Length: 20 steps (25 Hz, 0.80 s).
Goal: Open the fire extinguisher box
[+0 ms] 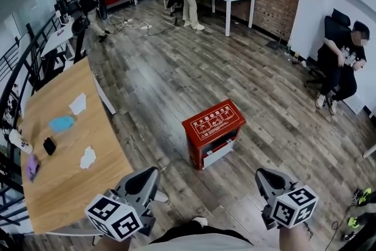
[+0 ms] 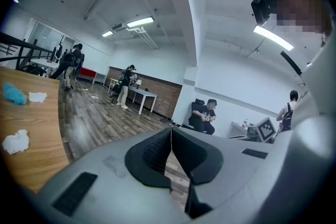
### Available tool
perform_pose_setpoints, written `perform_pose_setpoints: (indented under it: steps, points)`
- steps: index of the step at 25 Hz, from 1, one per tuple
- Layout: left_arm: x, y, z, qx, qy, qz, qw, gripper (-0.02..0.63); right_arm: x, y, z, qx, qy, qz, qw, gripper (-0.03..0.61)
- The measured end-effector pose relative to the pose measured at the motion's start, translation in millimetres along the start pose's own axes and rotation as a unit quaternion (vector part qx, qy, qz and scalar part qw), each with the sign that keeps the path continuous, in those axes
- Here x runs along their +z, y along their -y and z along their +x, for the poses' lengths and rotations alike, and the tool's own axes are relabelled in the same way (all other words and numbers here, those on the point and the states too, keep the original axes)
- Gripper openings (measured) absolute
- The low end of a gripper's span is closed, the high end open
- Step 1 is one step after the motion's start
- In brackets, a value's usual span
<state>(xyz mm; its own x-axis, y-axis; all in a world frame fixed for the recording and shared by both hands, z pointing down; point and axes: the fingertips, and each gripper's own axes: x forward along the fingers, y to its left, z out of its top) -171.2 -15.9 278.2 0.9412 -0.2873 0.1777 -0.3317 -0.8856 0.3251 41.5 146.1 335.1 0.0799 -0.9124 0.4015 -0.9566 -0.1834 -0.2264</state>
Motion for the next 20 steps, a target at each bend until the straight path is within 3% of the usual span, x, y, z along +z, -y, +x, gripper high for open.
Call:
perform_pose_setpoints:
  steps: [10, 20]
  points:
    - [28.4, -20.3, 37.1, -0.016, 0.024, 0.019, 0.9994, 0.011, 32.6, 10.1, 36.4, -0.001, 0.02, -0.019, 1.0, 0.014]
    - [28.7, -13.8, 91.3, 0.004, 0.031, 0.004, 0.9995, 0.01, 48.6, 68.4, 59.3, 0.015, 0.0, -0.032, 0.999, 0.014]
